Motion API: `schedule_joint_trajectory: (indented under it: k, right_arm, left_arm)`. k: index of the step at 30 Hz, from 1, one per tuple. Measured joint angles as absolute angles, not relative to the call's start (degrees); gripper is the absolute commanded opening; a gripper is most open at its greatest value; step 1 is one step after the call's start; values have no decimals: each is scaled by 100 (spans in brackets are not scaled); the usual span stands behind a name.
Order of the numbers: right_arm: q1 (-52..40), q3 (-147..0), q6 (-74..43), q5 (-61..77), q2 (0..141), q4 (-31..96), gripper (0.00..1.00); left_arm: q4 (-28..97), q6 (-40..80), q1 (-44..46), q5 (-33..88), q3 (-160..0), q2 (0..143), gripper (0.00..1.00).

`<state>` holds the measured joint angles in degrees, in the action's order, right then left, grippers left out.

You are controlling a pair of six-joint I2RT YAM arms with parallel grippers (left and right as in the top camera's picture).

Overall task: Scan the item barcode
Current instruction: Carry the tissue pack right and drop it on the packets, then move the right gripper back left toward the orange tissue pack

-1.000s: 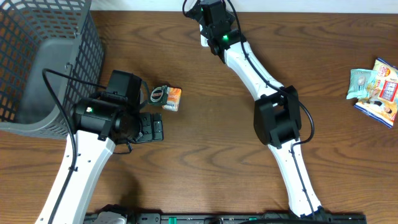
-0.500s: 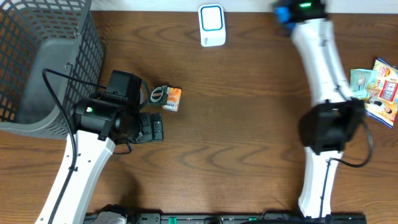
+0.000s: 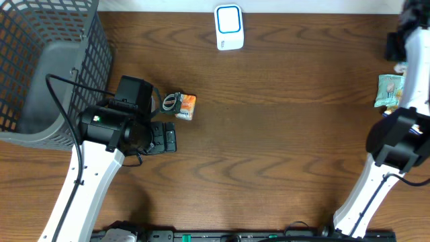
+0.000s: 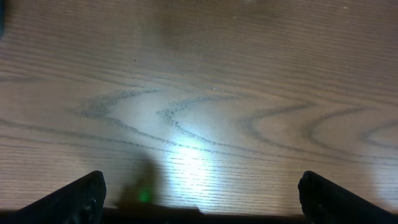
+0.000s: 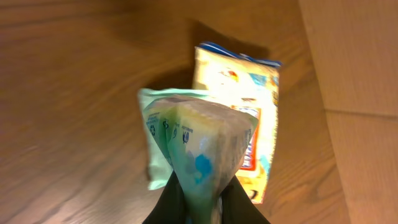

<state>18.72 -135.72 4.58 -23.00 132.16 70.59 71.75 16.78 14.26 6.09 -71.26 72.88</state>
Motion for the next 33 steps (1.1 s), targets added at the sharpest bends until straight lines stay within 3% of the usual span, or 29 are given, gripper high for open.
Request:
schedule_joint_trajectory:
  k: [20,22,24,27,28,33]
  right_arm:
    - [2596,-12508,375,-1977,13216,6777,18]
    - [2626,-12497,375,-1992,13216,6825,38]
    - [2637,-12497,362,-2023,13216,6855,72]
    - [2635,-12497,362,-2016,13216,6884,95]
    - [2635,-12497,344,-2021,13216,6888,99]
    - [2620,-12497,355,-1865,13216,6792,99]
  left_arm:
    - [7175,1678,1426,609,-7126,7288,98]
    - [7175,1675,1424,609,-7126,7288,98]
    - [7175,1675,1426,609,-7126,7288,97]
    - [7175,1675,1426,609,-7126,7288,98]
    - [7175,1678,1424,609,-7126,7288,98]
    - [7175,1675,1426,611,-7126,7288,98]
